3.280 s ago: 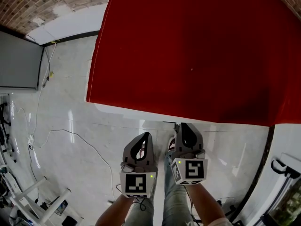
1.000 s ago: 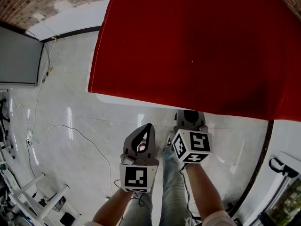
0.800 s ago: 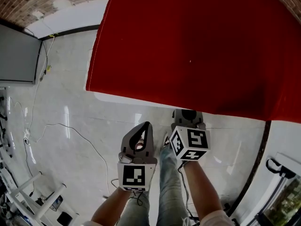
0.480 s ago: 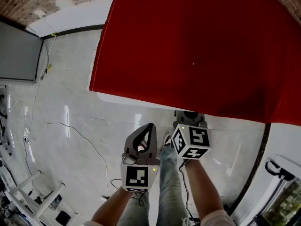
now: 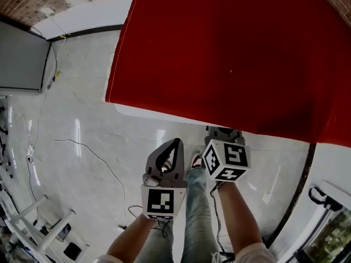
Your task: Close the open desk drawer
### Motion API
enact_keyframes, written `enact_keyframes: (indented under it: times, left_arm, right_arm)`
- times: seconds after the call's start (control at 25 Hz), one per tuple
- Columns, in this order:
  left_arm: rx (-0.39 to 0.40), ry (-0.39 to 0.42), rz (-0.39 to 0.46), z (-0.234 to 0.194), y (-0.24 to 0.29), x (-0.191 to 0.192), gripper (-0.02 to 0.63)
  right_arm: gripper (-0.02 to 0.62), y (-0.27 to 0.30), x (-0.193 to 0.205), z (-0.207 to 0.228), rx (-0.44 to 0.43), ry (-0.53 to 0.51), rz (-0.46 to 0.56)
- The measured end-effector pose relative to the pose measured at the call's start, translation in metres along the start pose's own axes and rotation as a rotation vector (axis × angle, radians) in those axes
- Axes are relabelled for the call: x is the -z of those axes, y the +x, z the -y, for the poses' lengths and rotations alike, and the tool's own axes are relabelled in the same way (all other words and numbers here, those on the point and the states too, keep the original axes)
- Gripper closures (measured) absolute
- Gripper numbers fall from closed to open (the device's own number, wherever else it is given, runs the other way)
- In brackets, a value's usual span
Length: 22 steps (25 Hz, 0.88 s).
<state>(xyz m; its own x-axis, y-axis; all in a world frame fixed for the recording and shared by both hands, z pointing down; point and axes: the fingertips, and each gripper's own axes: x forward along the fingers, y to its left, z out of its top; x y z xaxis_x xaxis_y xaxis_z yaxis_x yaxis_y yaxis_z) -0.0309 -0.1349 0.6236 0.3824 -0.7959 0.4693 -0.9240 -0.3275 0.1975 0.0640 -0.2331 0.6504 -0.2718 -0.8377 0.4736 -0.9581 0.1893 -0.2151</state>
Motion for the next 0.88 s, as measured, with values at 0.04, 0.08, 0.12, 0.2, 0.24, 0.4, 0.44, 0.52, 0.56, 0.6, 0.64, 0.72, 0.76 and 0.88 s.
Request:
enact_keyframes:
  times: [0.04, 0.08, 0.12, 0.2, 0.24, 0.4, 0.44, 0.52, 0.56, 0.6, 0.64, 0.72, 0.76, 0.88]
  left_arm:
    - [0.0, -0.003, 0.007, 0.0006, 0.0003, -0.0017, 0.607]
    - [0.0, -0.006, 0.014, 0.0009, 0.0004, -0.0035, 0.607]
    - [0.001, -0.005, 0.016, 0.0011, 0.0003, -0.0044, 0.607]
    - [0.004, 0.005, 0.007, 0.0008, -0.0007, -0.0035, 0.607]
    - [0.003, 0.005, 0.006, 0.0002, -0.001, -0.0032, 0.607]
    - [0.0, 0.007, -0.003, -0.0013, -0.0015, -0.0011, 0.607]
    - [-0.002, 0.005, 0.0, -0.0014, -0.0014, -0.0013, 0.607]
    - [-0.008, -0.003, 0.01, -0.0019, -0.0007, -0.0031, 0.607]
    - [-0.011, -0.006, 0.016, -0.0026, -0.0005, -0.004, 0.607]
    - [-0.013, -0.008, 0.017, -0.0034, -0.0007, -0.0041, 0.607]
    - [-0.014, -0.007, 0.014, -0.0042, -0.001, -0.0034, 0.607]
    - [-0.011, 0.003, -0.002, -0.0051, -0.0014, -0.0006, 0.607]
    - [-0.008, 0.009, -0.009, -0.0047, -0.0014, 0.0005, 0.607]
    - [-0.002, 0.018, -0.012, -0.0024, -0.0006, 0.0, 0.607]
  right_arm:
    - [0.597, 0.0009, -0.0004, 0.0003, 0.001, 0.0, -0.001]
    - [0.597, 0.0023, -0.0013, 0.0006, 0.001, 0.0, -0.002]
    - [0.597, 0.0037, -0.0023, 0.001, 0.0, 0.0, -0.005]
    - [0.597, 0.0054, -0.0035, 0.0013, -0.002, 0.002, -0.008]
    - [0.597, 0.0056, -0.0036, 0.0012, -0.003, 0.002, -0.009]
    - [0.598, 0.0052, -0.0033, 0.002, 0.0, -0.001, -0.008]
    - [0.597, 0.0053, -0.0038, 0.0026, 0.003, -0.005, -0.007]
    - [0.597, 0.0069, -0.0058, 0.0035, 0.003, -0.02, -0.004]
    - [0.598, 0.0076, -0.0066, 0.0035, -0.001, -0.025, -0.005]
    - [0.597, 0.008, -0.0068, 0.0034, -0.005, -0.025, -0.006]
    - [0.597, 0.0081, -0.0066, 0.003, -0.006, -0.024, -0.007]
    - [0.597, 0.0084, -0.0062, 0.002, -0.005, -0.023, -0.008]
    - [0.597, 0.0084, -0.006, 0.0018, -0.003, -0.024, -0.007]
    - [0.597, 0.0083, -0.0061, 0.0028, 0.001, -0.03, -0.006]
